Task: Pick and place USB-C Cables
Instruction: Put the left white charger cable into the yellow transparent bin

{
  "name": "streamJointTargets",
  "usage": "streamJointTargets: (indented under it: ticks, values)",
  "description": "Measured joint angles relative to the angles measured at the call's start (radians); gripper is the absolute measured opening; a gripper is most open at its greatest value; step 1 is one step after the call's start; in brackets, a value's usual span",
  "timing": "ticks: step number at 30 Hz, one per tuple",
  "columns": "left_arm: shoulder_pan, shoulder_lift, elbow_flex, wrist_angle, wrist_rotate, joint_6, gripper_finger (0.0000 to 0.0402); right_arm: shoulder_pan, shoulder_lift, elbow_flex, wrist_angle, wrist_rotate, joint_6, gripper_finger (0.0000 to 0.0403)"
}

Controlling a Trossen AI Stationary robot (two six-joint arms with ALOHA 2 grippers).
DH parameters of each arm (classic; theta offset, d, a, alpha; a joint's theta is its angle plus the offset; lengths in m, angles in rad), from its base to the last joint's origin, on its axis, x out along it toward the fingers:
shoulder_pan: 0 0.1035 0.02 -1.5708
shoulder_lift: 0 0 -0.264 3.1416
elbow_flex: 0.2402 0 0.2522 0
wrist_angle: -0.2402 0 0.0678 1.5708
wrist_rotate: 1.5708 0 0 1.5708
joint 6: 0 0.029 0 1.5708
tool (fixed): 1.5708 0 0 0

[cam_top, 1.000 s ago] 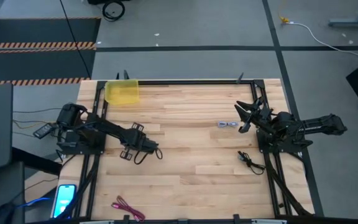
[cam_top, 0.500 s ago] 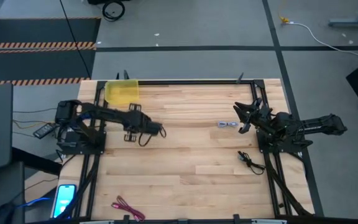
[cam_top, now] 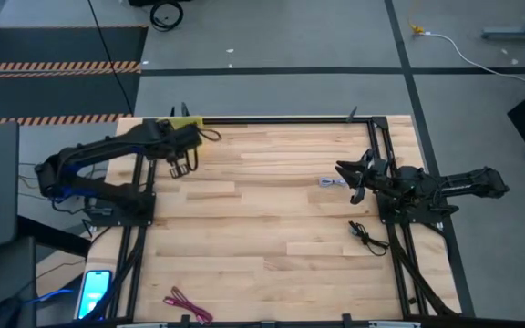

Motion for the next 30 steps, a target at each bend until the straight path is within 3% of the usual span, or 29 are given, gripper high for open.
streamJointTargets:
  ticks: [4, 10, 15, 21, 30]
  values:
    - [0.085, 0.017, 0.0, 0.001, -0.021, -0.044, 0.0038, 0.0, 0.0, 0.0, 0.003, 0.0, 0.0, 0.0098]
    - [0.168, 0.089, 0.0, 0.036, -0.045, 0.018, 0.0038, 0.0, 0.0, 0.0, 0.006, -0.001, -0.002, 0.0098]
    - [0.199, 0.143, 0.0, 0.137, -0.052, 0.134, 0.0038, 0.0, 0.0, 0.0, 0.006, -0.001, -0.016, 0.0098]
    - [0.223, 0.227, -0.001, 0.141, -0.167, 0.249, 0.0038, 0.0, 0.0, 0.0, 0.006, -0.001, -0.019, 0.0098]
    - [0.278, 0.325, -0.001, 0.21, -0.091, 0.277, 0.004, 0.0, 0.0, 0.0, 0.006, -0.001, -0.019, 0.0098]
